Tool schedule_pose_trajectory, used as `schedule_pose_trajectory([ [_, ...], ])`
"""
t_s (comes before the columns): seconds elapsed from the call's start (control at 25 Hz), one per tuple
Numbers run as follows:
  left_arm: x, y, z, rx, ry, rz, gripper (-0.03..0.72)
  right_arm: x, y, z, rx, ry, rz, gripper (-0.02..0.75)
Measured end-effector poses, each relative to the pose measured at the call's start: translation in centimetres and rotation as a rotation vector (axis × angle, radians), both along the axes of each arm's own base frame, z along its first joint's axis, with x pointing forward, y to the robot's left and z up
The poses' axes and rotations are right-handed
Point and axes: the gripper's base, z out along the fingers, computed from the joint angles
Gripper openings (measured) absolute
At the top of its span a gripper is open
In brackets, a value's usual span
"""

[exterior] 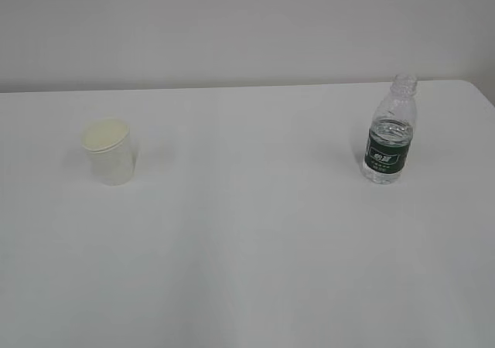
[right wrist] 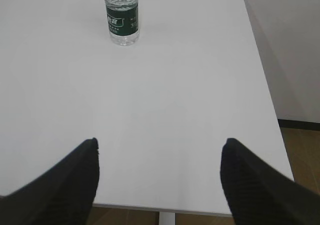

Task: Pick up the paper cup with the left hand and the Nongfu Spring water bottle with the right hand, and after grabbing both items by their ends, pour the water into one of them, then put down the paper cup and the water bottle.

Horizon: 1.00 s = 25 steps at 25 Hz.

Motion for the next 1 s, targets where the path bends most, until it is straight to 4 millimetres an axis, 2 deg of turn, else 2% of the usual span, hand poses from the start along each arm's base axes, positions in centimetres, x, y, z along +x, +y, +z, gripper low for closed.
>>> schedule_pose_trajectory([
  [1.0, 0.0, 0.0, 0.0, 0.0, 0.0, 0.0, 0.587, 0.0, 0.0, 0.0, 0.002, 0.0, -0.001, 0.573],
])
